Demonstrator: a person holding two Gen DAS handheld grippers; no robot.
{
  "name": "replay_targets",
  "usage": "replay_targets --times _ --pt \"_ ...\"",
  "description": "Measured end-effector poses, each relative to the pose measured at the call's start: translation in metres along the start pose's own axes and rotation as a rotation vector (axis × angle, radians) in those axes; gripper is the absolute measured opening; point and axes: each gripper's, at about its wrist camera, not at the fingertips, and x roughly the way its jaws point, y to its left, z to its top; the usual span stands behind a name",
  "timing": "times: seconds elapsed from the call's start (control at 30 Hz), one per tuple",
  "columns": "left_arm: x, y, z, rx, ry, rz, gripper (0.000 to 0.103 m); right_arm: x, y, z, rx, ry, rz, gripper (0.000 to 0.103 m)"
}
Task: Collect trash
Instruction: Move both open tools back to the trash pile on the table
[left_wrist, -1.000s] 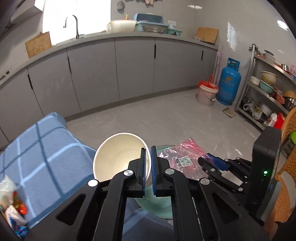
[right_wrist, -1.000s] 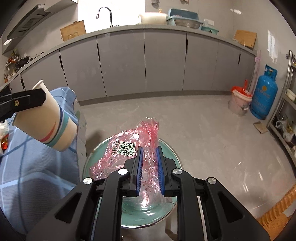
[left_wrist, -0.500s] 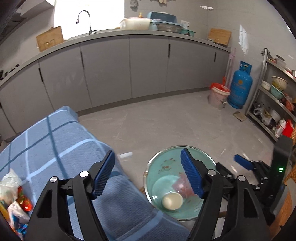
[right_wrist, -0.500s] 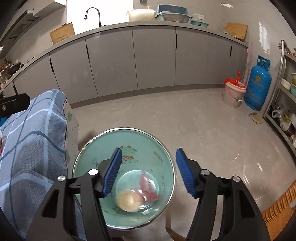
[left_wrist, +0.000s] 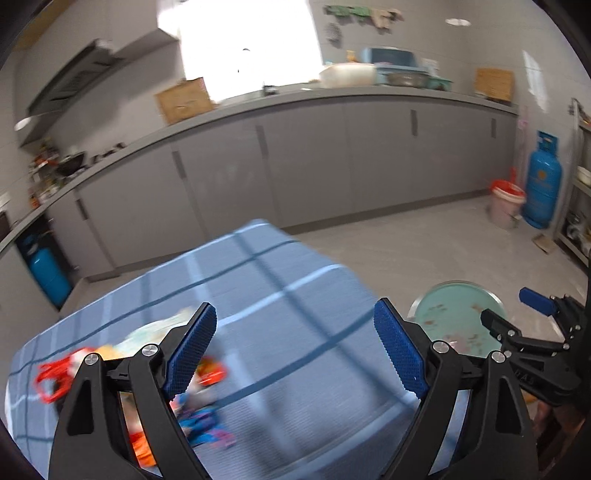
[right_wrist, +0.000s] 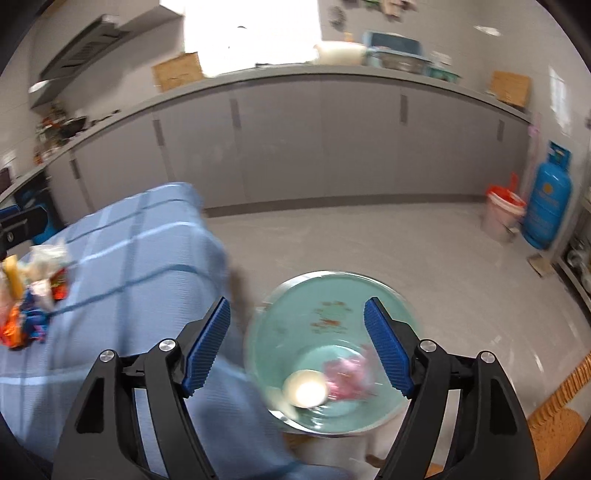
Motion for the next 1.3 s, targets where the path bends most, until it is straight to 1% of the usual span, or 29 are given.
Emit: replay_targets --times 0.2,0.37,0.47,0.6,0.7,0.8,0.93,1.03,1.17,1.23,1.27,1.3 --pt "-0.031 0.068 -0.027 -0.063 0.006 0.127 0.086 -0.01 0.068 0.008 -0.092 -0.013 0.101 0.076" --pt "-0.043 0.119 -0.05 -0.128 0.031 0.215 0.087 -0.016 0.121 0.008 -0.169 -0.011 0.167 0.076" --pt "-0.051 0.152 -0.07 -0.177 0.051 0.272 0.087 -0.019 0.147 0.009 -0.202 -0.01 0.202 0.076" --pt "-0.053 0.191 -0.092 -0.234 0.093 0.37 0.087 -0.023 0.178 0.012 -0.245 -0.015 0.246 0.076" --pt "-0.059 0.229 -0.11 -0.301 0.126 0.445 0.087 -0.025 0.198 0.016 -0.274 -0.023 0.28 0.076" --pt "-0.067 0.255 -0.121 -0.35 0.139 0.495 0.087 -0.024 0.221 0.02 -0.303 -0.033 0.314 0.077" --pt "-0.075 0.28 -0.132 -0.383 0.15 0.545 0.087 -0.021 0.247 0.028 -0.331 -0.041 0.348 0.077" --pt "-0.079 0.295 -0.138 -0.426 0.16 0.545 0.09 -0.018 0.266 0.033 -0.35 -0.046 0.372 0.077" --pt "-0.082 0.311 -0.14 -0.459 0.169 0.559 0.09 -0.016 0.285 0.045 -0.354 -0.054 0.396 0.077" --pt "-0.088 0.315 -0.141 -0.449 0.173 0.583 0.09 -0.018 0.29 0.051 -0.355 -0.063 0.399 0.08" --pt "-0.089 0.316 -0.141 -0.45 0.175 0.591 0.091 -0.019 0.293 0.055 -0.356 -0.07 0.401 0.084" --pt "-0.09 0.319 -0.142 -0.455 0.185 0.593 0.091 -0.02 0.295 0.058 -0.354 -0.078 0.402 0.085"
